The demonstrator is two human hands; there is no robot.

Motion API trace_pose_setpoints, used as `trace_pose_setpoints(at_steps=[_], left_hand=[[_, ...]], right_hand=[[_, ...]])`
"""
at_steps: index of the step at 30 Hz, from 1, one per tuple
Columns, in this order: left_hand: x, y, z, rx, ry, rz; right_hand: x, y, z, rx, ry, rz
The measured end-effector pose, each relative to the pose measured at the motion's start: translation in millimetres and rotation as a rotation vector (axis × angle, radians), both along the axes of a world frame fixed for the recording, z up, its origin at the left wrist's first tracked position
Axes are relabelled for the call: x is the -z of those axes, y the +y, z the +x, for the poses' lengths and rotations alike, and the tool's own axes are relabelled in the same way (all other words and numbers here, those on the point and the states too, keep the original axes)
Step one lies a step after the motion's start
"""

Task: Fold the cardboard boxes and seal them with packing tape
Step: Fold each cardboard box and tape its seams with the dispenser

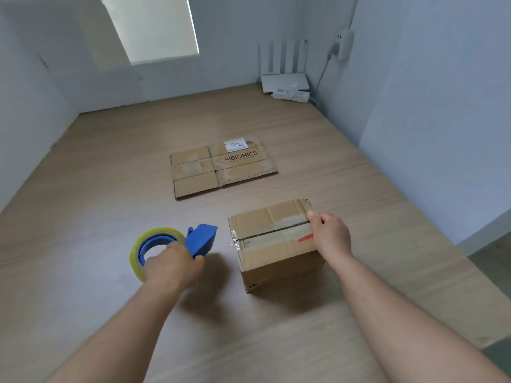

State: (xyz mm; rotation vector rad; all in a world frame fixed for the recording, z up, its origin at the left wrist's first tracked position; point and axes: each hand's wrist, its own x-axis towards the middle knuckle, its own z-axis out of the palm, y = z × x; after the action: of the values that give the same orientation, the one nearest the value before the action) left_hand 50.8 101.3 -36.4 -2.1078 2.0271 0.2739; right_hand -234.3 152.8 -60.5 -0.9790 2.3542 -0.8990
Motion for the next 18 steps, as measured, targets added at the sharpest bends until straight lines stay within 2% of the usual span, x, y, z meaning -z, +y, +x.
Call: trace_pose_setpoints(at_steps=[2, 5, 8, 10, 12, 15, 17, 18], left_hand=[[22, 12, 13, -0.030, -0.031, -0.010], [49, 22, 26, -0.118, 0.056, -0.043], [48, 24, 28, -0.171, 0.000, -0.074], [41, 27, 19, -0.169, -0.008, -0.189], [29, 38, -10, -0.094, 0.289, -0.285], [20, 56, -74, 0.032, 0.770, -0.161], [22, 58, -99, -0.051, 0.929, -0.115], [23, 55, -103, -0.106, 0.952, -0.104]], right_hand=[[2, -1, 0, -0.001, -0.008, 0.001], [3, -2, 0, -0.025, -0.017, -0.001], [3, -4, 1, -0.032, -0.030, -0.014], [4, -5, 1, -0.040, -0.039, -0.025], [5, -5, 0, -0.050, -0.037, -0.024], [5, -6, -1, -0.064, -0.020, 0.001], [3, -6, -2, -0.086, -0.008, -0.001], [2, -5, -3, -0.099, -0.002, -0.001]])
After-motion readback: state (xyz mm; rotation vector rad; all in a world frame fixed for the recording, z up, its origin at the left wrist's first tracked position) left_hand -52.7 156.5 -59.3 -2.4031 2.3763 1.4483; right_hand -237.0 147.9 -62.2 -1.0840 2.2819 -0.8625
